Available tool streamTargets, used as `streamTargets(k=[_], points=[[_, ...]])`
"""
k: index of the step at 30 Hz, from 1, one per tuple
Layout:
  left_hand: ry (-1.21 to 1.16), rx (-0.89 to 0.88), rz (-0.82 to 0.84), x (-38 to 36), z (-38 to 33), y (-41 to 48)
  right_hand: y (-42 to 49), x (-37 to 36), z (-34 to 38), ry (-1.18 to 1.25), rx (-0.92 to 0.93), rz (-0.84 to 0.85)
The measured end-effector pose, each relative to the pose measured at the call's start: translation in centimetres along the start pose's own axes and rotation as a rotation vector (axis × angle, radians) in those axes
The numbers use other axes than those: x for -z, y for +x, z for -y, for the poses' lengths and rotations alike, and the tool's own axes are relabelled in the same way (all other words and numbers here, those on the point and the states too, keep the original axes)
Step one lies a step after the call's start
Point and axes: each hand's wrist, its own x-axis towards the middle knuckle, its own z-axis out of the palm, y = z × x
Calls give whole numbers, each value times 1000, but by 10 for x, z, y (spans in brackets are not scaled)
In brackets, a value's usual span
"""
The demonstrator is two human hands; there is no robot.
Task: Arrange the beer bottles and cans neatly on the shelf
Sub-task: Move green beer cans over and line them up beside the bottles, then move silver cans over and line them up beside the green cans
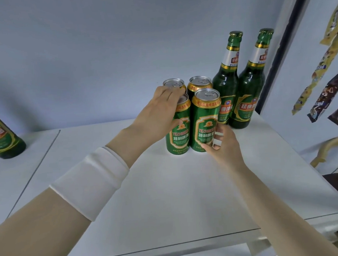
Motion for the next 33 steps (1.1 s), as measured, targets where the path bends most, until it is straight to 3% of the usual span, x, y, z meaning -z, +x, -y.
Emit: streamTargets(k=[6,11,19,25,33], points=[[134,-20,-180,-1,-3,-52,-43,5,20,-422,23,-87],[266,247,23,1,10,-126,-92,-11,46,-671,316,70],[398,534,195,42,52,-231,-120,-102,126,-845,566,496],[384,723,187,83,117,-319,-154,-197,197,-889,694,549],[365,876,62,153,223,-466,-240,-360,297,-749,779,622]])
